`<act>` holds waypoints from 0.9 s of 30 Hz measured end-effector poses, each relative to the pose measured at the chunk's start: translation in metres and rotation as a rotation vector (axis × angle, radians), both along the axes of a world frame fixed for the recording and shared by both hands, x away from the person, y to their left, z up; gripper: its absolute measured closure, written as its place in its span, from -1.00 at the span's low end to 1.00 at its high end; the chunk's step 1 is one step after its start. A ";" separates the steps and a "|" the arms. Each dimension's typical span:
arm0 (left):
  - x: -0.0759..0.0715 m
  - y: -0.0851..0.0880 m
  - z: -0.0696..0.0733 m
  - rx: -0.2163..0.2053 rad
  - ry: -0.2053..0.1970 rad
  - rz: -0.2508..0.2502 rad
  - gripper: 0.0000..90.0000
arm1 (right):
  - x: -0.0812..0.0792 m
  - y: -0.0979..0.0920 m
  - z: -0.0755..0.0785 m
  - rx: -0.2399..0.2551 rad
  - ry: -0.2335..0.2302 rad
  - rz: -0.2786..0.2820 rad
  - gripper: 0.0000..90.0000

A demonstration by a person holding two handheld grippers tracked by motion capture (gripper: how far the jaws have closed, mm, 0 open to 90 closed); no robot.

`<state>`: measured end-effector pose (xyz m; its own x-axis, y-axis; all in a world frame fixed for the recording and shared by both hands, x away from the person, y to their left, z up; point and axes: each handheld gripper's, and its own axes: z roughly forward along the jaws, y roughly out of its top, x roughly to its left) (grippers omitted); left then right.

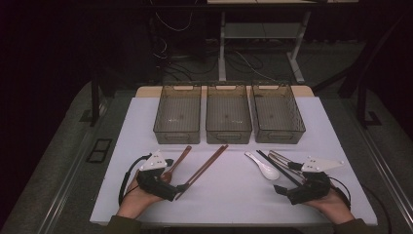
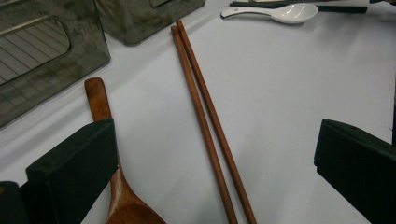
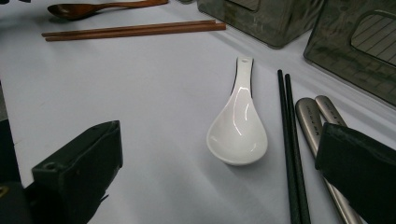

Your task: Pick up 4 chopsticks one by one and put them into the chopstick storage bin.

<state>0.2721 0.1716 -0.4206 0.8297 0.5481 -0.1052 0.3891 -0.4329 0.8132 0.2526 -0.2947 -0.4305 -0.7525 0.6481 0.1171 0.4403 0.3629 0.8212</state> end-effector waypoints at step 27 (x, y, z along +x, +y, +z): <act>0.003 0.000 0.002 -0.002 -0.021 -0.009 -1.00 | 0.006 -0.012 0.009 -0.016 0.023 -0.023 -0.98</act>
